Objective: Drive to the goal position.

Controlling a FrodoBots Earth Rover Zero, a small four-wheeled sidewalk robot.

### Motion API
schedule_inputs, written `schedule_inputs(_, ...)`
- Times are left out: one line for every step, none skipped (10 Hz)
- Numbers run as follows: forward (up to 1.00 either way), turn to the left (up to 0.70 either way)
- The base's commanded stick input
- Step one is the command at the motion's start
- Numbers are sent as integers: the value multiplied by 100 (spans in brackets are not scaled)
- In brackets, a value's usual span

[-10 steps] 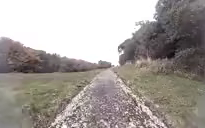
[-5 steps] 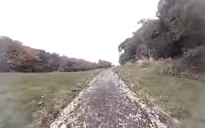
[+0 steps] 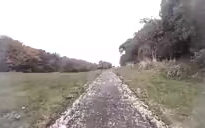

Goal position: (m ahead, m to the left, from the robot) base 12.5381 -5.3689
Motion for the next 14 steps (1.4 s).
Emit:
schedule_inputs(100, 0)
schedule_inputs(100, 0)
schedule_inputs(100, 0)
schedule_inputs(100, 0)
schedule_inputs(100, 0)
schedule_inputs(100, 0)
schedule_inputs(100, 0)
schedule_inputs(100, 0)
schedule_inputs(100, 0)
schedule_inputs(100, 0)
schedule_inputs(100, 0)
schedule_inputs(100, 0)
schedule_inputs(100, 0)
schedule_inputs(100, 0)
